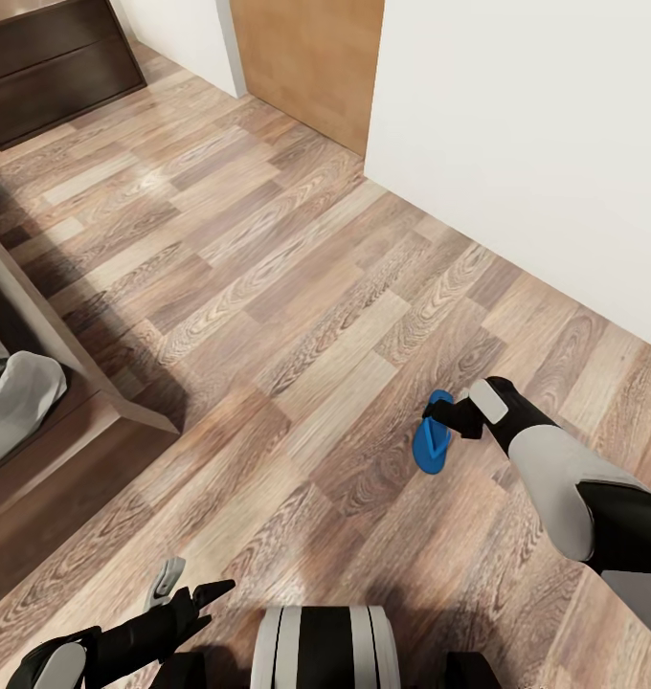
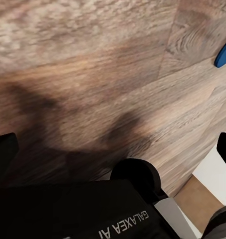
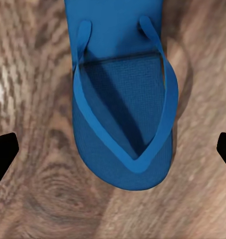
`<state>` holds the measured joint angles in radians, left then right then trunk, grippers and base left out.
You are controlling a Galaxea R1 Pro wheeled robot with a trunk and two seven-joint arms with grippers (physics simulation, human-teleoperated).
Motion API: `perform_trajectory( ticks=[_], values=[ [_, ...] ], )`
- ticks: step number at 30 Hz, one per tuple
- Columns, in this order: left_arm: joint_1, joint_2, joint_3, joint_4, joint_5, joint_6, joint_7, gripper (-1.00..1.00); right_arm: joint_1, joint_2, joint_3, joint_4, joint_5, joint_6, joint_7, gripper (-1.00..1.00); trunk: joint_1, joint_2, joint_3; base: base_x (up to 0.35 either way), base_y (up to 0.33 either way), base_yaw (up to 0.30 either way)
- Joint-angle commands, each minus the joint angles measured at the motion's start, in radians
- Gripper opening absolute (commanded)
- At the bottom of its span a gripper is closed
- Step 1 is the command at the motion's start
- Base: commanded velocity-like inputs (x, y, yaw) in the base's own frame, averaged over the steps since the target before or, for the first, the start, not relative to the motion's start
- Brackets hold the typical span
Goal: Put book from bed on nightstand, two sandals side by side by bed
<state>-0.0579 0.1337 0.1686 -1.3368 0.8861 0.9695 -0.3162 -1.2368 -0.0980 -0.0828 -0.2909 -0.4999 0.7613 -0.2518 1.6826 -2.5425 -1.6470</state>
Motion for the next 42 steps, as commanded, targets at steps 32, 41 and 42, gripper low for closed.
perform_trajectory(
  ticks=[32, 41, 42],
  values=[
    [0.000, 0.000, 0.002, 0.000, -0.006, 0.005, -0.007, 1.00, -0.001, 0.001, -0.005, -0.002, -0.009, 0.002, -0.009, 1.00, 0.007, -0.004, -0.063, 0.000, 0.000, 0.000],
    [0.000, 0.000, 0.002, 0.000, -0.006, 0.005, -0.007, 1.00, -0.001, 0.001, -0.005, -0.002, -0.009, 0.002, -0.009, 1.00, 0.007, -0.004, -0.063, 0.000, 0.000, 0.000],
    [0.000, 0.000, 0.002, 0.000, -0.006, 0.005, -0.007, 1.00, -0.001, 0.001, -0.005, -0.002, -0.009, 0.002, -0.009, 1.00, 0.007, -0.004, -0.063, 0.000, 0.000, 0.000]
  ],
)
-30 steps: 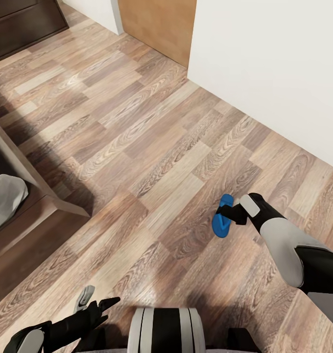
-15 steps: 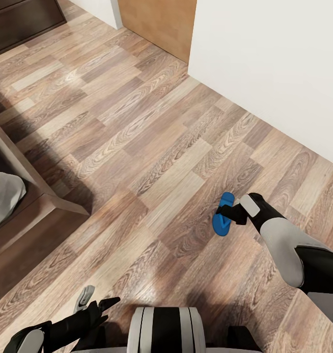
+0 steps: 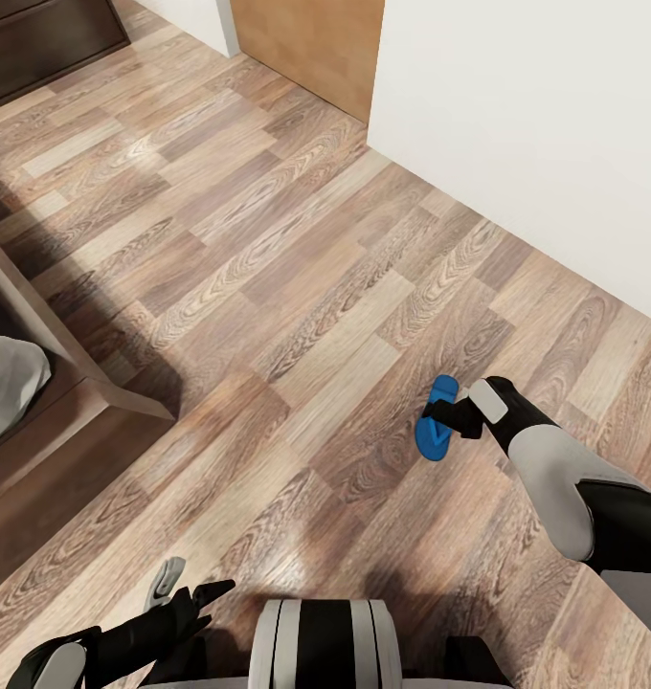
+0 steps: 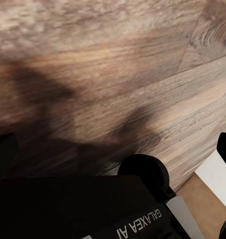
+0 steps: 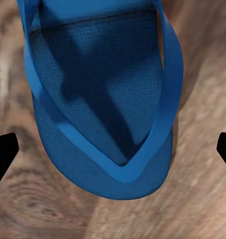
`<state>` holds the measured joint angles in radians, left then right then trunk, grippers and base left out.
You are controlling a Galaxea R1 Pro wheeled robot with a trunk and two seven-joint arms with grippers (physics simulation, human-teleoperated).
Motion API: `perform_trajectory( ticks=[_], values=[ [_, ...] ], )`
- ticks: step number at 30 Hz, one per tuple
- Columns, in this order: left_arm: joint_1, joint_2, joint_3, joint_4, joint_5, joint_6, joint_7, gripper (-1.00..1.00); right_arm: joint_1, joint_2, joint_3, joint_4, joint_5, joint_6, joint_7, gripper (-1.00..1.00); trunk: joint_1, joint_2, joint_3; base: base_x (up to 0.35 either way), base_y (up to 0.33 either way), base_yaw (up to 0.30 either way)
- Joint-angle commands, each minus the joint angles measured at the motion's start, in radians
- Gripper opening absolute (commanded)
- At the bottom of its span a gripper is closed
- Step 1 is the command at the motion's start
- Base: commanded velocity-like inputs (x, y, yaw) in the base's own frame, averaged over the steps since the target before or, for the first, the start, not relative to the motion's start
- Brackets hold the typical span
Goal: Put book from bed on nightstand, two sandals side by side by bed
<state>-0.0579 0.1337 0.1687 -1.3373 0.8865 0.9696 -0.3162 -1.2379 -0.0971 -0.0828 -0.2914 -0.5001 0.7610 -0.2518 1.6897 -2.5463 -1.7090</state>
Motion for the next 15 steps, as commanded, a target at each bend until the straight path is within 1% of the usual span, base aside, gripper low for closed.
perform_trajectory(
  ticks=[1, 15],
  values=[
    [0.000, 0.000, 0.002, 0.000, -0.006, 0.004, -0.007, 1.00, 0.000, 0.000, -0.005, -0.002, -0.009, 0.002, -0.009, 1.00, 0.000, 0.000, 0.000, 0.000, 0.000, 0.000],
    [0.000, 0.000, 0.002, 0.000, -0.006, 0.004, -0.008, 1.00, 0.000, 0.000, -0.005, -0.002, -0.009, 0.003, -0.009, 1.00, 0.000, 0.000, 0.000, 0.000, 0.000, 0.000]
  ],
)
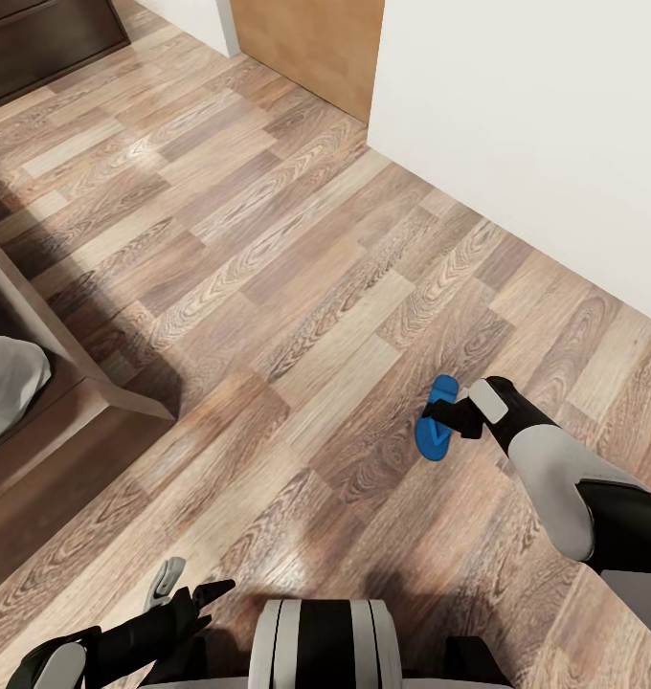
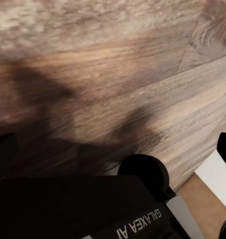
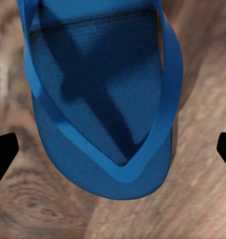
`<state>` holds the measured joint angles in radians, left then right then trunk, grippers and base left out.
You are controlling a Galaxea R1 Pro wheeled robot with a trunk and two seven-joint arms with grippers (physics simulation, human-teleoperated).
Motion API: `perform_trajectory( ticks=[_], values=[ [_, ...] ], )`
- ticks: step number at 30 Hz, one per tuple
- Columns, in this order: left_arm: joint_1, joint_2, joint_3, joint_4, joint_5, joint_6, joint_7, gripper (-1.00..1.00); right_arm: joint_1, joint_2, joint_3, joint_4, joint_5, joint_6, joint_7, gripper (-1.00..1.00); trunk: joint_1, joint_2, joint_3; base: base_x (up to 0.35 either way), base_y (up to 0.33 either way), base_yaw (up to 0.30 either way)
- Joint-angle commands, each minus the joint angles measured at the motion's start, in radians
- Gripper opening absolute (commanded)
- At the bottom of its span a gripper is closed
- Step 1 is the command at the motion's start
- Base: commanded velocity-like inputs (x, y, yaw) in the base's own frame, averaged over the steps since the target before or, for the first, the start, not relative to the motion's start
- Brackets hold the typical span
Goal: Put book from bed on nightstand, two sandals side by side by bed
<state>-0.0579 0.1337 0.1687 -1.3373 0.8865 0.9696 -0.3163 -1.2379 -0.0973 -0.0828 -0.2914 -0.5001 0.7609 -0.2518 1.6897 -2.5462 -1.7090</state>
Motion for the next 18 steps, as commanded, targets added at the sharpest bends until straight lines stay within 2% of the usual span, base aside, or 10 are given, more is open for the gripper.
perform_trajectory(
  ticks=[1, 18],
  values=[
    [0.000, 0.000, 0.002, 0.000, -0.006, 0.004, -0.007, 1.00, 0.000, 0.000, -0.005, -0.002, -0.009, 0.003, -0.009, 1.00, 0.000, 0.000, 0.000, 0.000, 0.000, 0.000],
    [0.000, 0.006, 0.005, -0.002, -0.006, 0.005, -0.022, 1.00, 0.000, 0.001, -0.005, -0.002, -0.009, 0.003, -0.009, 1.00, 0.000, 0.000, 0.000, 0.000, 0.000, 0.000]
  ],
)
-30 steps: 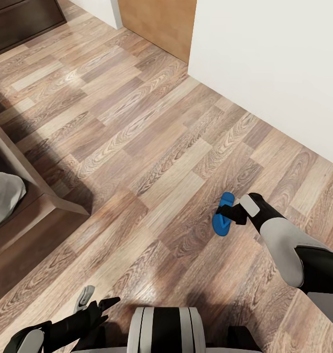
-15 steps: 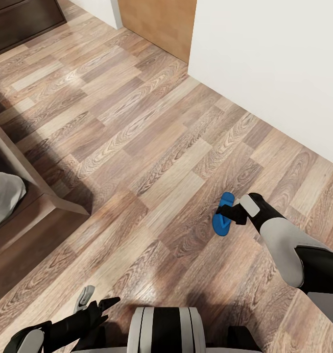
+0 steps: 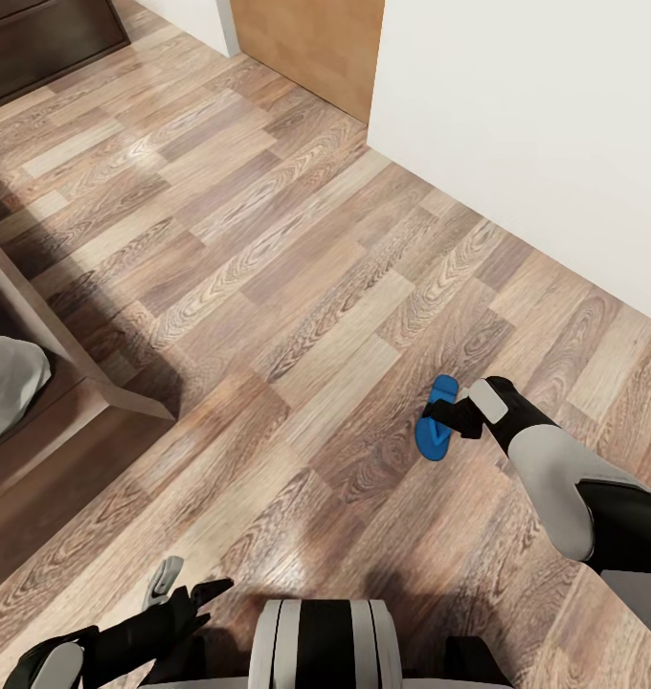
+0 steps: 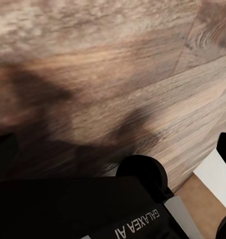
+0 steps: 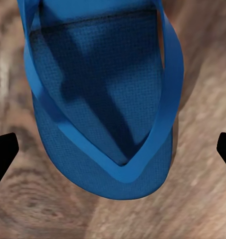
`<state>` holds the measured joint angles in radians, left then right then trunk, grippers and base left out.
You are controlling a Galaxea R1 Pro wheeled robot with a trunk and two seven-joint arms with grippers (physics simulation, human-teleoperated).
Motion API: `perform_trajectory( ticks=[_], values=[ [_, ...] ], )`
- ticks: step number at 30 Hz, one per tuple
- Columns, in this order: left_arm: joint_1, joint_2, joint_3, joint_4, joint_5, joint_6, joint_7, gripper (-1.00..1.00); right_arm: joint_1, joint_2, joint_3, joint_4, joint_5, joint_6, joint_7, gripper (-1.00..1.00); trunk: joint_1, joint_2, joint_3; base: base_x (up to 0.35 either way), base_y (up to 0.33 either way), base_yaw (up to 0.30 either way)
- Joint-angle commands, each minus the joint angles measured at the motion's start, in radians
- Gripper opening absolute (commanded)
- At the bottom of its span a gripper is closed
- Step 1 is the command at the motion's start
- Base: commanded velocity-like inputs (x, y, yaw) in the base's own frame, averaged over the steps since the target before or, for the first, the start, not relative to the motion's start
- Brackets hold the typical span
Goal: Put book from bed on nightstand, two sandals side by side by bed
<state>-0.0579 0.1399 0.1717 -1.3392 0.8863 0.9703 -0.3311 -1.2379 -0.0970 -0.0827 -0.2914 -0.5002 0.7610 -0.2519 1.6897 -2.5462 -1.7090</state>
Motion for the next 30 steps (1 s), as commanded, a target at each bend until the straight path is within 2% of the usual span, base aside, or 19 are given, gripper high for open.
perform_trajectory(
  ticks=[1, 11, 17, 30],
  values=[
    [0.000, 0.003, 0.005, 0.000, -0.005, 0.005, -0.013, 1.00, 0.000, 0.000, -0.005, -0.002, -0.009, 0.003, -0.009, 1.00, 0.000, 0.000, 0.000, 0.000, 0.000, 0.000],
    [0.000, 0.047, 0.070, -0.001, -0.005, 0.013, -0.132, 1.00, 0.000, 0.000, -0.005, -0.002, -0.009, 0.003, -0.009, 1.00, 0.000, 0.000, 0.000, 0.000, 0.000, 0.000],
    [0.000, 0.066, 0.087, 0.001, -0.006, 0.015, -0.191, 1.00, 0.000, 0.000, -0.005, -0.002, -0.009, 0.003, -0.008, 1.00, 0.000, 0.000, 0.000, 0.000, 0.000, 0.000],
    [0.000, 0.073, 0.093, 0.004, -0.006, 0.016, -0.212, 1.00, 0.000, 0.000, -0.005, -0.008, -0.009, 0.003, -0.007, 1.00, 0.006, -0.003, -0.051, 0.000, 0.000, 0.000]
  ],
)
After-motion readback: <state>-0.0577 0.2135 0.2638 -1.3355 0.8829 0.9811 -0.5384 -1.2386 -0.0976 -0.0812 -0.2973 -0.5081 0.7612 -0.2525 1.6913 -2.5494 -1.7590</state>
